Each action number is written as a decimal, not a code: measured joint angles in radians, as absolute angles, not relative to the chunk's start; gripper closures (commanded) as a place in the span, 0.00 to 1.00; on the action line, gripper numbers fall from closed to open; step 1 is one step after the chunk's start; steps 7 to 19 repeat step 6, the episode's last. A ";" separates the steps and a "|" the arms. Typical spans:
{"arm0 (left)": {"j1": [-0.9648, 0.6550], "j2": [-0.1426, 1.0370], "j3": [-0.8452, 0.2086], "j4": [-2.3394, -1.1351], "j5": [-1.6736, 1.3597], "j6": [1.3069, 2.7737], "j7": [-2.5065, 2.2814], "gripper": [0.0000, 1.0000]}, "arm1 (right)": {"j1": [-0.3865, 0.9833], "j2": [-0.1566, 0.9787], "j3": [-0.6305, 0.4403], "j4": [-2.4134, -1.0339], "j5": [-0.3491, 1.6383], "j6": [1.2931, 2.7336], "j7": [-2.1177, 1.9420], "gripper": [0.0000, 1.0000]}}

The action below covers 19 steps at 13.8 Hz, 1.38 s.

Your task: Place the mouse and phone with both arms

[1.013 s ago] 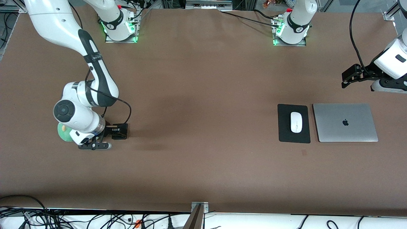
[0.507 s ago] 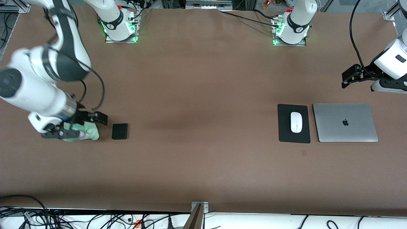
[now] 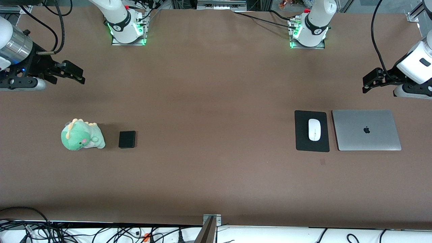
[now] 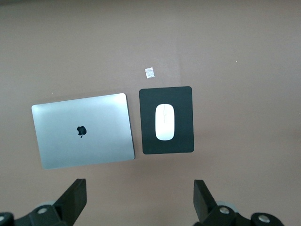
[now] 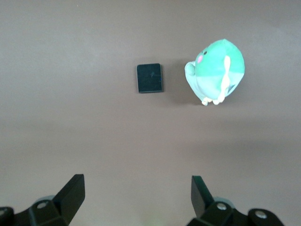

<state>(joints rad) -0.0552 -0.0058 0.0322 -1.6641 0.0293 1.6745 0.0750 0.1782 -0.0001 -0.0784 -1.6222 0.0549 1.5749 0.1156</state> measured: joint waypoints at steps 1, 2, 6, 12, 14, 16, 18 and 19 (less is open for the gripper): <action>-0.055 -0.006 0.032 -1.664 0.029 1.674 0.075 0.00 | 0.178 0.000 -0.079 -1.625 0.053 1.573 0.115 0.00; -0.055 -0.006 0.032 -1.664 0.029 1.673 0.075 0.00 | 0.178 0.003 -0.079 -1.627 0.050 1.573 0.114 0.00; -0.055 -0.006 0.030 -1.664 0.029 1.669 0.075 0.00 | 0.178 0.008 -0.093 -1.628 0.047 1.573 0.076 0.00; -0.055 -0.006 0.030 -1.664 0.029 1.669 0.075 0.00 | 0.178 0.008 -0.093 -1.628 0.047 1.573 0.076 0.00; -0.055 -0.006 0.030 -1.664 0.029 1.669 0.075 0.00 | 0.178 0.008 -0.093 -1.628 0.047 1.573 0.076 0.00; -0.055 -0.006 0.030 -1.664 0.029 1.669 0.075 0.00 | 0.178 0.008 -0.093 -1.628 0.047 1.573 0.076 0.00; -0.055 -0.006 0.030 -1.664 0.029 1.669 0.075 0.00 | 0.178 0.008 -0.093 -1.628 0.047 1.573 0.076 0.00; -0.055 -0.006 0.030 -1.664 0.029 1.669 0.075 0.00 | 0.178 0.008 -0.093 -1.628 0.047 1.573 0.076 0.00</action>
